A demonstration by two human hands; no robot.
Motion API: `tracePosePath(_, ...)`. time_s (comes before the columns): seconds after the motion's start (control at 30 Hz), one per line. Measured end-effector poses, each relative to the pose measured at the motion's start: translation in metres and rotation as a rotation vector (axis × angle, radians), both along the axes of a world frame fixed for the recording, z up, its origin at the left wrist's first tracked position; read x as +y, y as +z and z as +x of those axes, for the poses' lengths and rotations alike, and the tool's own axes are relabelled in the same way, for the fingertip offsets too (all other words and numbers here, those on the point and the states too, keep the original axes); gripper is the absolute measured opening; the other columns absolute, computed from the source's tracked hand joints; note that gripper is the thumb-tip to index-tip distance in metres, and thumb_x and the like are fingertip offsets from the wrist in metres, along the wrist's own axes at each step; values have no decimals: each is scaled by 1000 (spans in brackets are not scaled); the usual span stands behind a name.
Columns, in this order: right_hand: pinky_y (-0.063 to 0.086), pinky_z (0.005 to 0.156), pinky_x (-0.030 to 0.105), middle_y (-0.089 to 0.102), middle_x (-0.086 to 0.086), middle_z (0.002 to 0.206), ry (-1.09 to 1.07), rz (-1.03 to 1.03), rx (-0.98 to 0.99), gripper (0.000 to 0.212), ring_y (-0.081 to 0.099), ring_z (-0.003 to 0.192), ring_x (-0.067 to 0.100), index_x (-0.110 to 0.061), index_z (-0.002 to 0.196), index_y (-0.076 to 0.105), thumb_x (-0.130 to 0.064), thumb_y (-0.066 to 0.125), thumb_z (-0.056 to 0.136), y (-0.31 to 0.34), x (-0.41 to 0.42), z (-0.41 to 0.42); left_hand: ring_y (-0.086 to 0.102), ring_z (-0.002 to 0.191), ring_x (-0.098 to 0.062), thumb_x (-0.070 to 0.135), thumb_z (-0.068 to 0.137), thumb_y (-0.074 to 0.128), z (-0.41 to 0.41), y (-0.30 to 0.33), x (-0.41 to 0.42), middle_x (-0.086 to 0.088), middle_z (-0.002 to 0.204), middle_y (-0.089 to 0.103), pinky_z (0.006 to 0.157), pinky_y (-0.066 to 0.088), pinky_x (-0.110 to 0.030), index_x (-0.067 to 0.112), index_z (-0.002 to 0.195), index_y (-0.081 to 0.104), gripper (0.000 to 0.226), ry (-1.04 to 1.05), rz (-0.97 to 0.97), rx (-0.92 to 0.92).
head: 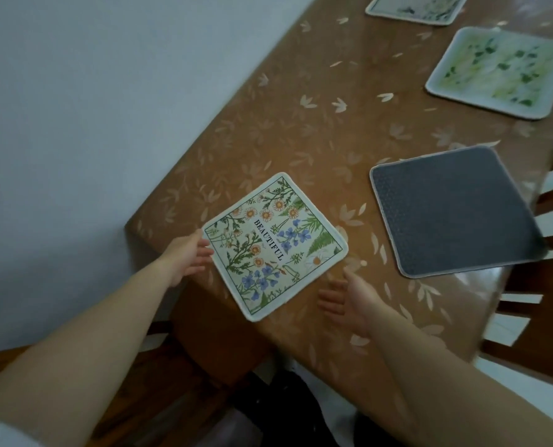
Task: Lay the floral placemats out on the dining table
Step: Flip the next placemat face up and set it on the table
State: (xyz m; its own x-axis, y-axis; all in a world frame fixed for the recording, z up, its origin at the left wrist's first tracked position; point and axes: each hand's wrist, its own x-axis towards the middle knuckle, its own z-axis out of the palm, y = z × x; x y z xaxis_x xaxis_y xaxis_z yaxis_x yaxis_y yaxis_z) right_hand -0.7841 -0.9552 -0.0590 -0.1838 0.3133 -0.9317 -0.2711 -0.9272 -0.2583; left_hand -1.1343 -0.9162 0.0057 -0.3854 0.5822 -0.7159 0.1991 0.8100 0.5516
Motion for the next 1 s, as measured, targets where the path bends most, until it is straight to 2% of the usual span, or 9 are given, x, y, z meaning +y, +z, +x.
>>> tracePosePath(0.1,43,113,56,69,20,128,-71,-26,-7,58,62,122,41,-9,129,61,-59,41,106,-5,0,-5,66,102,-24,54,106,36,-9,-15,48,-11,118,69,83,53,-40,8,126,61,56,-42,15,7)
tracePosePath(0.17,43,114,56,70,20,127,-125,-23,-36,59,63,121,40,-9,126,65,-59,40,106,-8,2,-11,63,96,-20,55,106,34,-10,-29,84,-11,116,67,77,51,-37,6,127,59,59,-91,23,18)
tracePosePath(0.37,50,99,52,74,17,119,-257,-32,-175,57,67,111,38,-12,119,67,-59,40,106,-10,1,-34,65,108,-30,67,97,28,-9,-59,149,-13,131,65,100,50,-50,10,136,59,76,-346,-20,76)
tracePosePath(0.57,54,88,50,74,18,114,-247,-30,-322,52,69,105,38,-10,110,69,-57,47,105,-7,7,-64,53,129,-38,67,94,17,-13,-70,163,-17,136,63,112,38,-54,10,125,68,83,-540,-18,173)
tracePosePath(0.63,56,88,50,74,19,111,-240,-19,-385,52,70,103,38,-9,108,69,-58,51,101,-5,13,-75,50,133,-37,70,92,16,-18,-70,162,-16,138,62,113,37,-54,10,123,70,85,-553,-17,146)
tracePosePath(0.77,56,80,47,76,14,104,-254,58,-450,43,73,96,35,-14,112,67,-53,51,101,-3,37,-95,44,141,-37,73,88,20,-48,-71,162,-15,156,47,116,35,-56,6,145,53,94,-437,-32,46)
tracePosePath(0.87,55,71,42,77,8,87,-223,126,-458,41,72,83,28,-15,110,69,-51,52,101,1,60,-113,50,137,-34,73,87,26,-81,-73,163,-9,155,50,110,42,-54,12,150,46,90,-322,-18,-39)
tracePosePath(0.93,57,62,38,74,7,86,-220,167,-453,39,72,71,24,-14,108,69,-48,53,101,3,75,-125,64,114,-28,71,91,28,-101,-76,161,-10,130,68,89,51,-43,12,137,58,80,-281,-12,-92)
tracePosePath(1.0,59,53,34,74,7,93,-225,198,-433,37,75,61,20,-13,109,68,-47,54,101,2,86,-136,66,100,-24,70,95,29,-118,-77,157,-9,113,72,77,49,-38,10,126,64,76,-260,0,-124)
